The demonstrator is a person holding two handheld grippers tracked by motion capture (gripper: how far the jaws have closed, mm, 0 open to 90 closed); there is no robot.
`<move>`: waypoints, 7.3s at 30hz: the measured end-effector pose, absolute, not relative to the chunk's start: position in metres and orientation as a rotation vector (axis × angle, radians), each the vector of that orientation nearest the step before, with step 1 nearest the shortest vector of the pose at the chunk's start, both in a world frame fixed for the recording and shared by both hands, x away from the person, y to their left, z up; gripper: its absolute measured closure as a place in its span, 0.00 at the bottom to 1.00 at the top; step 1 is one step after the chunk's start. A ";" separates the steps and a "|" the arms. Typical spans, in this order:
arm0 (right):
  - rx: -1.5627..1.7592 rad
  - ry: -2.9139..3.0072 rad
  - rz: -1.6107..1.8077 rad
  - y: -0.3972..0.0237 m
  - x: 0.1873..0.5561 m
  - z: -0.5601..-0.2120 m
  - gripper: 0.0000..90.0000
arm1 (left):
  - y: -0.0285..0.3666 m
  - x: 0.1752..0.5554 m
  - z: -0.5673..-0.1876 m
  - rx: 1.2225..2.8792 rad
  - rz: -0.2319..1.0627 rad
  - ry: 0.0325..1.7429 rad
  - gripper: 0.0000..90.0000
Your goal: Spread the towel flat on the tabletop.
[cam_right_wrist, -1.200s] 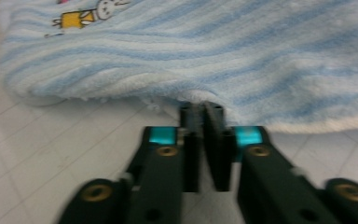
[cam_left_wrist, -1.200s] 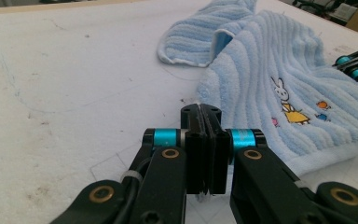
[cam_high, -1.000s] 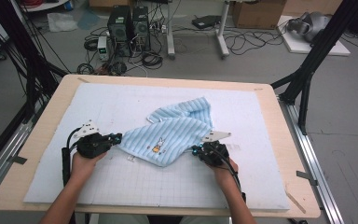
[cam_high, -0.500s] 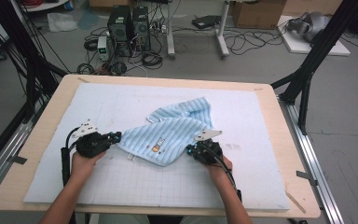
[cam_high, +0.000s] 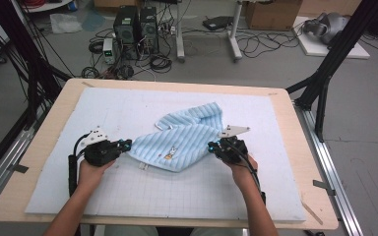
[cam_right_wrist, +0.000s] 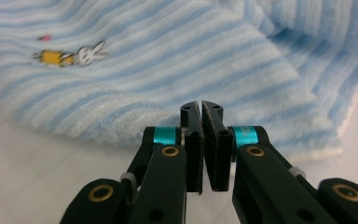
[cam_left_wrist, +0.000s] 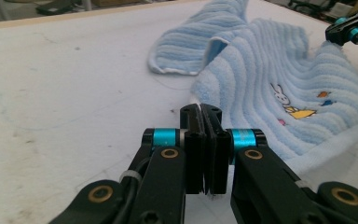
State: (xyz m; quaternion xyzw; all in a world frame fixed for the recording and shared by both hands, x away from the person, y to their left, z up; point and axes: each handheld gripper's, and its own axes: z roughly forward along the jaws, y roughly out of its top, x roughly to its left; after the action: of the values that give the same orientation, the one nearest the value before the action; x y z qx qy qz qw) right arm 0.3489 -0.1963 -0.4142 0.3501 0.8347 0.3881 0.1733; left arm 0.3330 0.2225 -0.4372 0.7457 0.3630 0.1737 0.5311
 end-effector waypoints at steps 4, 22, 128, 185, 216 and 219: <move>1.037 2.312 1.097 -0.179 0.364 -0.417 0.97 | 0.229 0.334 -0.437 1.759 0.450 0.910 0.97; 1.050 2.301 1.131 -0.165 0.367 -0.422 0.81 | 0.221 0.335 -0.442 1.805 0.403 0.895 0.75; 1.067 2.419 1.293 -0.272 0.259 -0.428 0.48 | 0.205 0.335 -0.443 1.794 0.378 0.906 0.56; 1.154 2.290 1.232 -0.243 0.306 -0.434 0.27 | 0.151 0.470 -0.434 1.793 0.496 1.172 0.90; 0.671 2.839 1.332 -0.184 0.293 -0.447 0.87 | 0.151 0.416 -0.440 1.878 0.274 1.031 0.49; 0.665 2.849 1.347 -0.186 0.293 -0.445 0.84 | 0.144 0.415 -0.442 1.886 0.262 1.020 0.48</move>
State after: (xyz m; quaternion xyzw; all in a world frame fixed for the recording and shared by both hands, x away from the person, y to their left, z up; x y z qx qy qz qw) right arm 0.2928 -0.1863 -0.4453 0.2064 0.8838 0.4179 -0.0399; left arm 0.4151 0.1440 -0.4425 0.7702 0.4165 0.1068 0.4711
